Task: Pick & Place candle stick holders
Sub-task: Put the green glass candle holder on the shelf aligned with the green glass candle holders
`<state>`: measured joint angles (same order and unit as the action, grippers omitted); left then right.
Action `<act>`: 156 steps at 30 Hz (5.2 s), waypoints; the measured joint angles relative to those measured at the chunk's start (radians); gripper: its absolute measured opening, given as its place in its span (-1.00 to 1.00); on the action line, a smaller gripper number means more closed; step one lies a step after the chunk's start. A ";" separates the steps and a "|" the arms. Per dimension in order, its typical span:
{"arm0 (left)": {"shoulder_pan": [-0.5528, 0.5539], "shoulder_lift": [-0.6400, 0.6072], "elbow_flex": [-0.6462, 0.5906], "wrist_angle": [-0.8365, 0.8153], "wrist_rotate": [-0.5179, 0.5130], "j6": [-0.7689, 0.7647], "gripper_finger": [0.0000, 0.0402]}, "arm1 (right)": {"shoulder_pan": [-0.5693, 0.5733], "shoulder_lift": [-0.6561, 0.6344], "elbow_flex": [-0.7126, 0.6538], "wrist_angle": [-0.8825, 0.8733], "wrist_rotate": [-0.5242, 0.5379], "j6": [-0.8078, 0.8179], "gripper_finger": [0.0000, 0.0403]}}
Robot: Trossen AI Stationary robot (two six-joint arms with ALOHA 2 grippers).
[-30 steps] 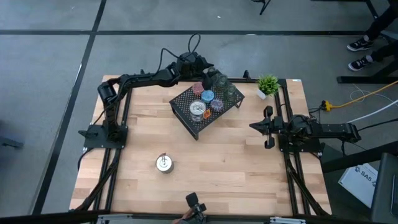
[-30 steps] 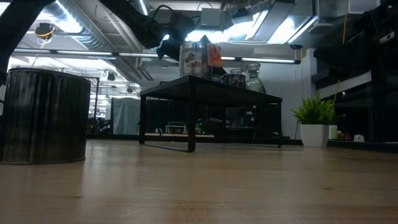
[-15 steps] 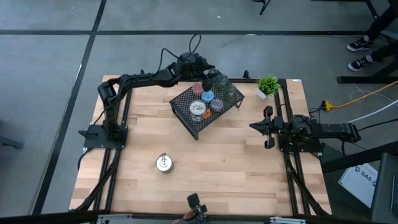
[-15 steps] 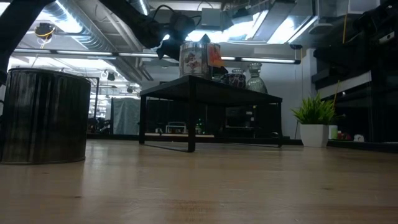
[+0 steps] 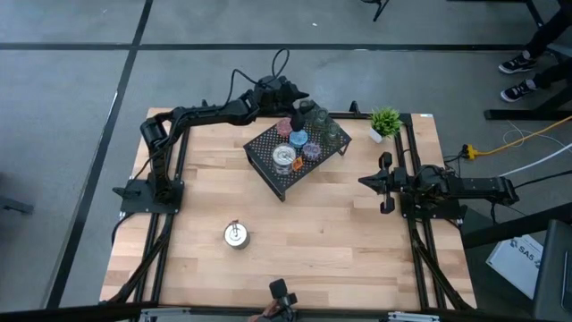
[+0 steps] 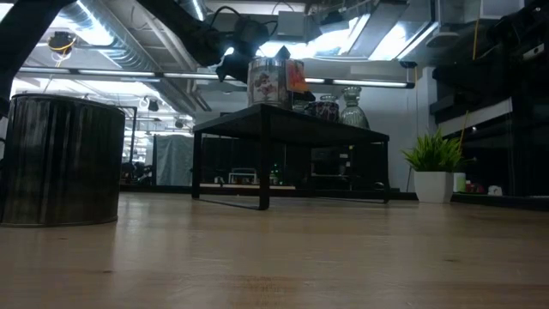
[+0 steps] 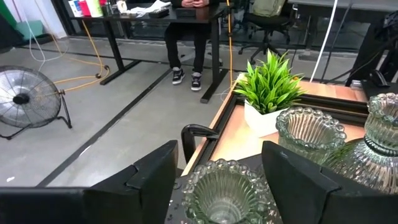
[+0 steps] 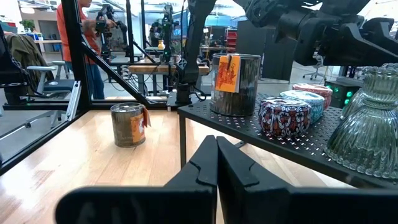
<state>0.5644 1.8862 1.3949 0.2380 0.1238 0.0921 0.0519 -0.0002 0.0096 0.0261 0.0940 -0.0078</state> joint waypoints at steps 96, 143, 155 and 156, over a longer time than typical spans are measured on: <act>-0.053 -0.127 -0.058 -0.255 -0.110 0.003 -0.99 | 0.000 0.000 0.000 0.000 0.000 0.000 -1.00; -0.012 -0.112 -0.057 -0.072 -0.090 0.079 -0.99 | 0.000 0.000 0.000 0.000 0.000 0.000 -1.00; -0.023 -0.137 -0.057 -0.158 -0.023 0.053 -0.99 | 0.000 0.000 0.000 0.000 0.000 0.000 -1.00; -0.022 -0.135 -0.057 -0.167 -0.024 0.054 -0.99 | 0.000 0.000 0.000 0.000 0.000 0.000 -1.00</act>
<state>0.5423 1.7510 1.3380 0.0706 0.0998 0.1457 0.0520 -0.0002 0.0096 0.0257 0.0943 -0.0078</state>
